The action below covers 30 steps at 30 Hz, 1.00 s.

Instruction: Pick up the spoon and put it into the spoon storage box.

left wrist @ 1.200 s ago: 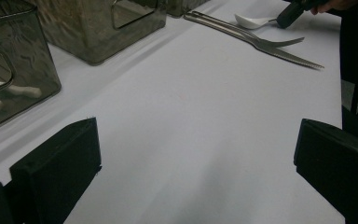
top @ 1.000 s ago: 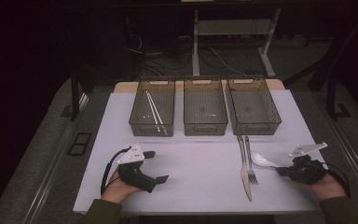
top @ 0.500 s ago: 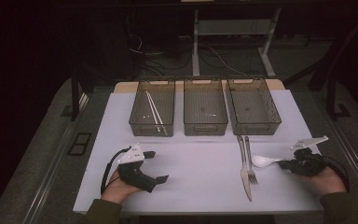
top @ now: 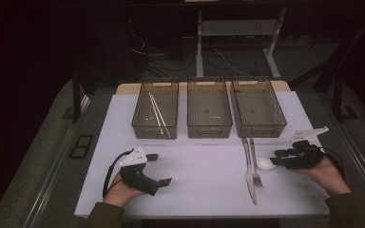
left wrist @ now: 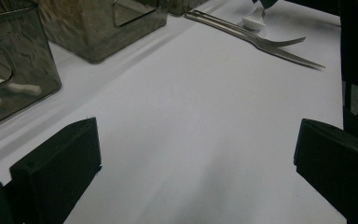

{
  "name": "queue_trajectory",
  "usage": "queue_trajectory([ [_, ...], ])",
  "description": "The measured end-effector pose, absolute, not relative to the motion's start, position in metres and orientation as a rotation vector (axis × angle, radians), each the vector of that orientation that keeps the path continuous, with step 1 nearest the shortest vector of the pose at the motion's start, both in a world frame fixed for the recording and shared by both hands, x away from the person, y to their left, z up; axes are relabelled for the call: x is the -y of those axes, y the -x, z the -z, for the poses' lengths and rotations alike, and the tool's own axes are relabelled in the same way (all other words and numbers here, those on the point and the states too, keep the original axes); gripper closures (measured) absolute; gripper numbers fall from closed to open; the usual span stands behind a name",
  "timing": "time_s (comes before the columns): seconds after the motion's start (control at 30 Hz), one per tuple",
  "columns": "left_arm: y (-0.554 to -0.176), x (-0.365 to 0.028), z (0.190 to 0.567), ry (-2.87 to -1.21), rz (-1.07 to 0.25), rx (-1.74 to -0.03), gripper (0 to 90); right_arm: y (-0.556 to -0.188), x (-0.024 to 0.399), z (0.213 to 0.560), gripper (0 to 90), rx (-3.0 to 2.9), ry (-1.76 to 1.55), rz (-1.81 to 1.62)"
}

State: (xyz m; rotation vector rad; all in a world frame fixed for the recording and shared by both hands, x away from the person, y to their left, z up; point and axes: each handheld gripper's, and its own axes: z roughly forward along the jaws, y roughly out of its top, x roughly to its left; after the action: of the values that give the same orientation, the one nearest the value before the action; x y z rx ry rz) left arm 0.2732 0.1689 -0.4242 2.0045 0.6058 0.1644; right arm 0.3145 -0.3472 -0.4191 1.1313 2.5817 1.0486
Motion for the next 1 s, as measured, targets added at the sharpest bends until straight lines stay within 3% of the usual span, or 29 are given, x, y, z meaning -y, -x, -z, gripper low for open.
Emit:
queue_trajectory([
  [0.37,-0.273,-0.168,0.424,-2.001,-0.161,-0.609,0.0,-0.324,0.343,0.431,52.8,-2.637,-1.122,-1.077],
  [1.0,-0.273,-0.169,0.424,-2.003,-0.161,-0.604,0.0,-0.316,0.337,0.441,55.5,-2.709,-1.011,-0.974],
])
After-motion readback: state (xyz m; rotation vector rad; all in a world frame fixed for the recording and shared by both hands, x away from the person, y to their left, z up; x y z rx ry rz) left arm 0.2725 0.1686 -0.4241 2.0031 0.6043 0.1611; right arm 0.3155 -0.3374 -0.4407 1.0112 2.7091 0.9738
